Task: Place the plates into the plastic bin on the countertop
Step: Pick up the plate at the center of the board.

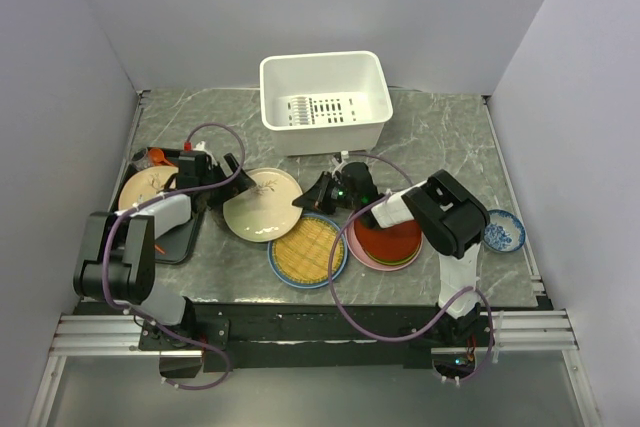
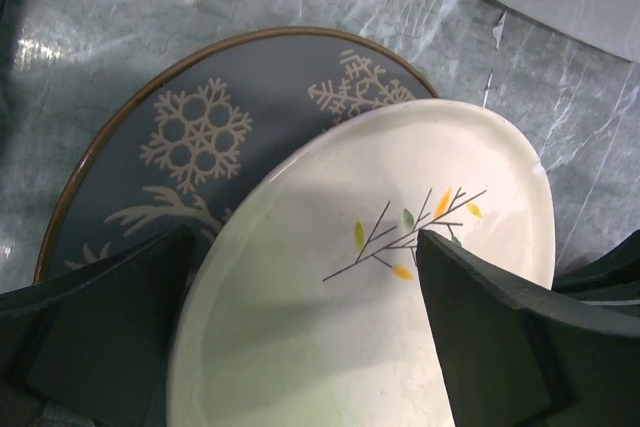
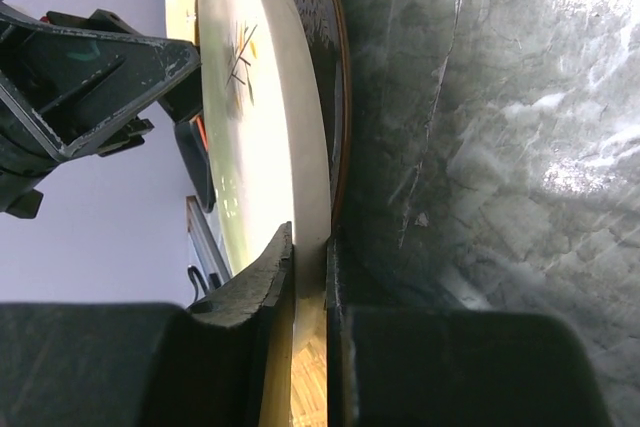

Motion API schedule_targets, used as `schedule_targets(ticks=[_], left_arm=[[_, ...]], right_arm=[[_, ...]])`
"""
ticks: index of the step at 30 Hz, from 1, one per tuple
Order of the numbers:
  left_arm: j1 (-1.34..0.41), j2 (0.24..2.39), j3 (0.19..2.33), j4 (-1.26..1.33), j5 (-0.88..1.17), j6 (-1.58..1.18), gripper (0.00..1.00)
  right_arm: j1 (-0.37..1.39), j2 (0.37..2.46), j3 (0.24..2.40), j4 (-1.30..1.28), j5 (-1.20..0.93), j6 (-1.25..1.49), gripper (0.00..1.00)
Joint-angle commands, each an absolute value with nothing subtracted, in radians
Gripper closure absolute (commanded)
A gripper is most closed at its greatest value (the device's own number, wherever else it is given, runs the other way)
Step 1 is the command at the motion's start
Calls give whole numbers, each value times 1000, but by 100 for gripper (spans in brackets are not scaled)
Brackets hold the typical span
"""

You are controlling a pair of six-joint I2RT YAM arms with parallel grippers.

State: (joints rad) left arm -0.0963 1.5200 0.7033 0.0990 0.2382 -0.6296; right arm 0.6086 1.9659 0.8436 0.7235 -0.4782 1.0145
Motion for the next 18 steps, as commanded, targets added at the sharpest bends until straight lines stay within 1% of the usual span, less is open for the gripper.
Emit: schedule_targets(ticks=[1,8,18], left_arm=[[-101,1463,696,71,236,-640,1],[-106,1430,721,48,238,-646,1],[-117,1384,747,18,253,-650,1]], right_arm=[[607,1901,825,795,-503,968,100],[607,1884,810,804,-502,974,100],[606,1830,796,750,-471,940,100]])
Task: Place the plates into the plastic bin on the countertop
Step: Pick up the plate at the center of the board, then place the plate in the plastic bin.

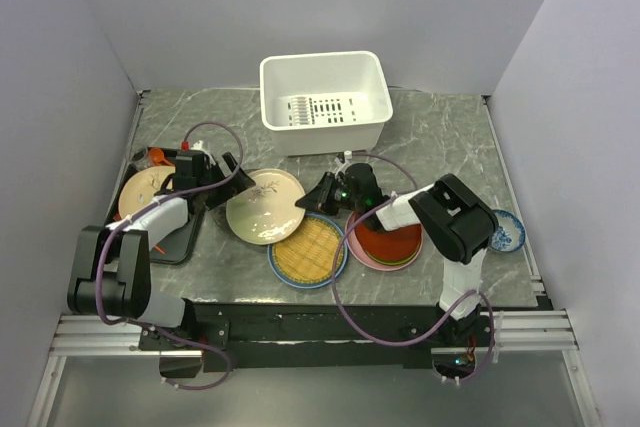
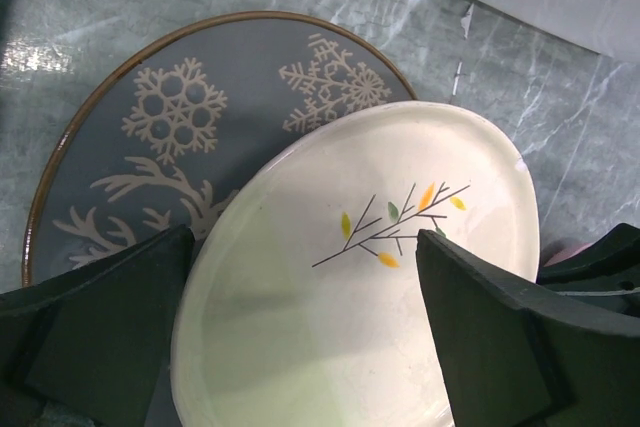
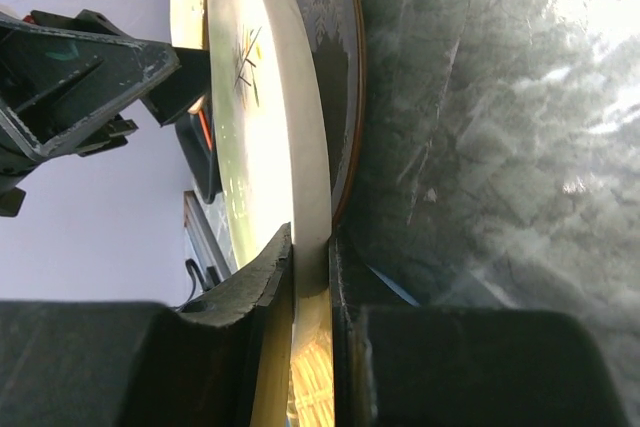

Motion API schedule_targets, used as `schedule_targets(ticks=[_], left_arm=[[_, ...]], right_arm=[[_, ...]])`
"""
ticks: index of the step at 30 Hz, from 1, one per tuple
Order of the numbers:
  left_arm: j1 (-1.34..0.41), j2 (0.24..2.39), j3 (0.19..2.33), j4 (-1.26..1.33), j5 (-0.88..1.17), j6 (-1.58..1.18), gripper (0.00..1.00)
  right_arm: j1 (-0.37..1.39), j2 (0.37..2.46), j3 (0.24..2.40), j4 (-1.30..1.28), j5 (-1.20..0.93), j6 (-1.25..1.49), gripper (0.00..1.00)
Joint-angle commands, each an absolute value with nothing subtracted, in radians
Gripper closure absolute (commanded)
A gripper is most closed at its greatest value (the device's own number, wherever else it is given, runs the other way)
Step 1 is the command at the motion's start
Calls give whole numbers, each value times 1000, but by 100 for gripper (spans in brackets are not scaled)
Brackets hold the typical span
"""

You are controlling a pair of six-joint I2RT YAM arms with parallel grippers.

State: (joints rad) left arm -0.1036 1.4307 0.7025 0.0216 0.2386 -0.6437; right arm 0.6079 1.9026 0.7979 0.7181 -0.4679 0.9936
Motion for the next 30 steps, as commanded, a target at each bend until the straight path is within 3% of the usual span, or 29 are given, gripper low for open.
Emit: schedule_targets(ticks=[1,30], left_arm=[[-117,1370,750,15,252,-650,1],[-130,1178,767,-54,219,-650,1]], right_arm=[[606,1827,793,750,-469,942,100],[594,1621,724,657,-446,900,100]])
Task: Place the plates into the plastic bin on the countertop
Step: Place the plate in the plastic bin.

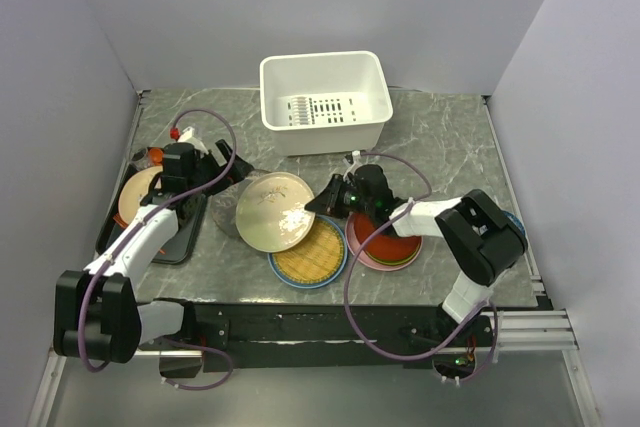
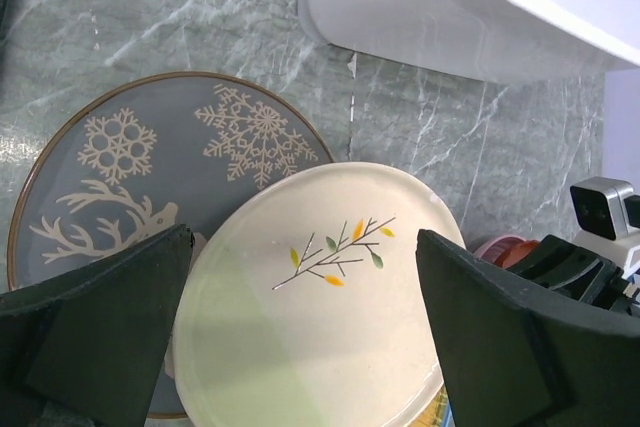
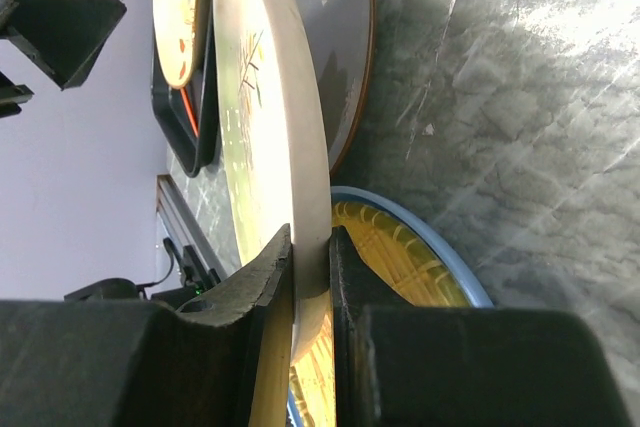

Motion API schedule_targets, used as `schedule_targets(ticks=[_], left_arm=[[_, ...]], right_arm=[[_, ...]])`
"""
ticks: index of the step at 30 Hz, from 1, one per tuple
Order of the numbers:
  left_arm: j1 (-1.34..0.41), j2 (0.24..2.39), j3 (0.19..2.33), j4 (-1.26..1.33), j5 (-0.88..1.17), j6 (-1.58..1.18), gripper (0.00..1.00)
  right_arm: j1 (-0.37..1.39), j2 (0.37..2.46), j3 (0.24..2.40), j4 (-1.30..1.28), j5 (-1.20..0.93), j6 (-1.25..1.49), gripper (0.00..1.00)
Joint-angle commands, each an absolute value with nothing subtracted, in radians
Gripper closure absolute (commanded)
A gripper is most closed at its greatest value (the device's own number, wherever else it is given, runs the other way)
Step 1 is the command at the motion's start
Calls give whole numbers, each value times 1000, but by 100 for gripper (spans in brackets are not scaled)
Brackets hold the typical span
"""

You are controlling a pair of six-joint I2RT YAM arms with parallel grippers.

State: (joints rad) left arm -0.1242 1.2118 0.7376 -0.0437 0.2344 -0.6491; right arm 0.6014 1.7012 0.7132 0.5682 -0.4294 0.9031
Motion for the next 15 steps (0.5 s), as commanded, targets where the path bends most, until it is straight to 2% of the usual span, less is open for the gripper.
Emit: schedule_targets(ticks=[1,15], left_arm=[[-129,1175,767,-54,219,-649,1],[-130,1184,770,-64,207,-640,1]], right_arm=[[594,1609,721,655,-446,902,100],[594,1536,718,617,-449,887,100]])
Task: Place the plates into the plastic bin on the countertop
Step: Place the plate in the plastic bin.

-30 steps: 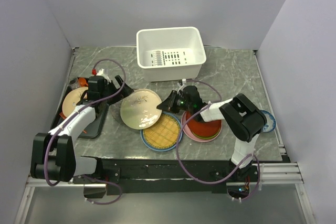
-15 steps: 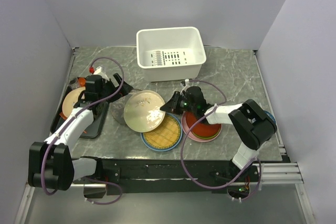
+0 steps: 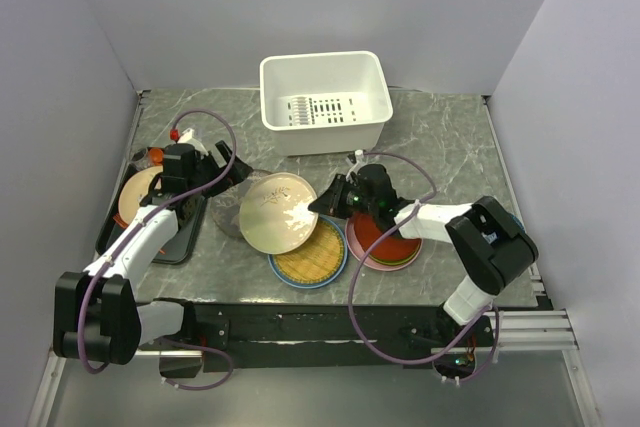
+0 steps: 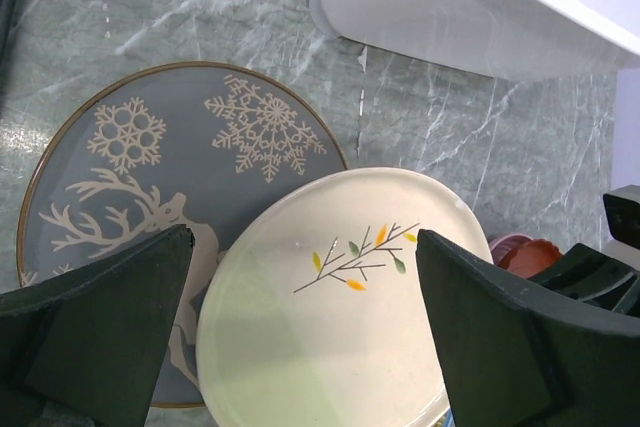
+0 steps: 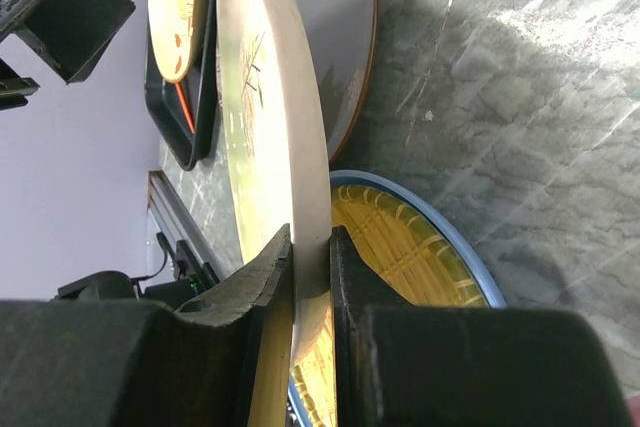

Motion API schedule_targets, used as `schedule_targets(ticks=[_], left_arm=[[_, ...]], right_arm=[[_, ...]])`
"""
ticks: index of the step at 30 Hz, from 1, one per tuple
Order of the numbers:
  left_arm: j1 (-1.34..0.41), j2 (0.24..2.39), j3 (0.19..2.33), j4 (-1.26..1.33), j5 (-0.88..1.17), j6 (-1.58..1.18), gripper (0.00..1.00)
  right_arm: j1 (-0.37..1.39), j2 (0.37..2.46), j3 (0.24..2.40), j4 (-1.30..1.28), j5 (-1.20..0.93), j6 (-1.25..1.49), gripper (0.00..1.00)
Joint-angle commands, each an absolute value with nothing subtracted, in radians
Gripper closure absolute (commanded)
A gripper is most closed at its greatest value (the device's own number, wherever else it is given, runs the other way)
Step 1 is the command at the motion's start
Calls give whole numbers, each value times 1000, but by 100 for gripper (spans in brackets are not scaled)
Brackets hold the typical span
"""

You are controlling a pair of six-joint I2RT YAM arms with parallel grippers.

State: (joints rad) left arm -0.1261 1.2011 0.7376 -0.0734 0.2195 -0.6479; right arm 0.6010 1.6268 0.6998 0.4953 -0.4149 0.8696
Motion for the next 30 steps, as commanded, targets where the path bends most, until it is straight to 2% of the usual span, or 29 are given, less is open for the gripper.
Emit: schedule_targets(ticks=[1,30], left_arm=[[-130,1184,770,-66,207,-640,1],[-130,982,767,-163,221,-629,1]], right_arm=[[594,1536,719,612,-451,885,100],[607,1305,699,420,-380,851,100]])
